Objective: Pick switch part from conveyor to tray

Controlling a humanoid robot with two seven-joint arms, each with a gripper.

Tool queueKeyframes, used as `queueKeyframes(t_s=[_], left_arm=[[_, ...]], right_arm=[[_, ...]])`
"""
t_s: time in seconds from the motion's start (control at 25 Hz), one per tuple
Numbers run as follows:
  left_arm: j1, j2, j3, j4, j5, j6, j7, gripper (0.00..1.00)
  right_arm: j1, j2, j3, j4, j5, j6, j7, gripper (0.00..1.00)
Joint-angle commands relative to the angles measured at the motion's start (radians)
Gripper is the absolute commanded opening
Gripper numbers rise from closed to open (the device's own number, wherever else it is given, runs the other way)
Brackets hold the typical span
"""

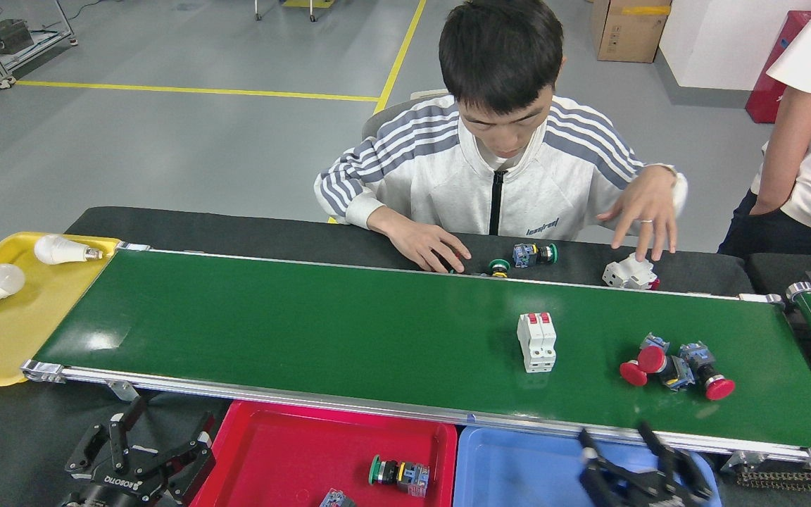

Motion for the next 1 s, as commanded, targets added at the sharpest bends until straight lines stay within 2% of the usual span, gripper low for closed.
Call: queueKeyframes(t_s=[0.0, 0.12, 0.4, 0.52, 0.64, 0.88, 0.96], left_arm=[[-0.003, 0.003, 0.001, -0.013, 0.000, 0.000, 0.003, 1.00], [-0.008, 0.003, 0.001, -0.013, 0.000, 0.000, 0.003, 1.00], [-0.005, 0.003, 0.001, -0.014, -0.002, 0.000, 0.003, 1.00], [-0.006, 0.006, 0.001, -0.013, -0.002, -0.002, 0.003, 1.00], [-0.005, 0.006, 0.000, -0.007, -0.004, -0.002, 0.003, 1.00], [-0.006, 0.007, -0.002, -0.002, -0.002, -0.003, 0.003, 1.00], [-0.005, 0.006, -0.003, 0.003, -0.002, -0.006, 0.003, 1.00]], right_arm=[[-0.038, -0.015, 0.002, -0.013, 0.011, 0.112, -0.012, 0.97], [-0.089, -0.052, 0.054, 0.003, 0.067, 0.143, 0.051, 0.97], [-0.201, -0.058, 0.214, 0.063, 0.161, 0.208, 0.113, 0.97], [-0.241, -0.058, 0.290, 0.116, 0.181, 0.241, 0.129, 0.98], [-0.297, -0.058, 0.316, 0.174, 0.184, 0.281, 0.133, 0.98], [-0.448, -0.058, 0.416, 0.343, 0.189, 0.341, 0.136, 0.98], [-0.498, -0.057, 0.442, 0.395, 0.189, 0.382, 0.136, 0.93]])
